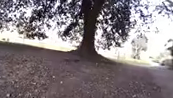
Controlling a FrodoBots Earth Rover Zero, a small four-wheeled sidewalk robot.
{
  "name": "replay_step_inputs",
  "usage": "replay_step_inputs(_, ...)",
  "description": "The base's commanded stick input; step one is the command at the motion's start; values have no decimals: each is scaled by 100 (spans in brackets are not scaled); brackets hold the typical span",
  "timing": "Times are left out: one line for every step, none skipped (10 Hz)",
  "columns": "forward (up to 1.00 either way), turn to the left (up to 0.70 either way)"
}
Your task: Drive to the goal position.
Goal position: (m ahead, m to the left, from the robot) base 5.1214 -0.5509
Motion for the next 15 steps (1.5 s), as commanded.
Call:
replay_step_inputs(0,-70)
replay_step_inputs(0,-70)
replay_step_inputs(0,-70)
replay_step_inputs(0,-70)
replay_step_inputs(0,-70)
replay_step_inputs(0,-70)
replay_step_inputs(0,-70)
replay_step_inputs(0,-70)
replay_step_inputs(0,-70)
replay_step_inputs(0,-70)
replay_step_inputs(0,-70)
replay_step_inputs(0,-70)
replay_step_inputs(0,-70)
replay_step_inputs(0,-70)
replay_step_inputs(27,-44)
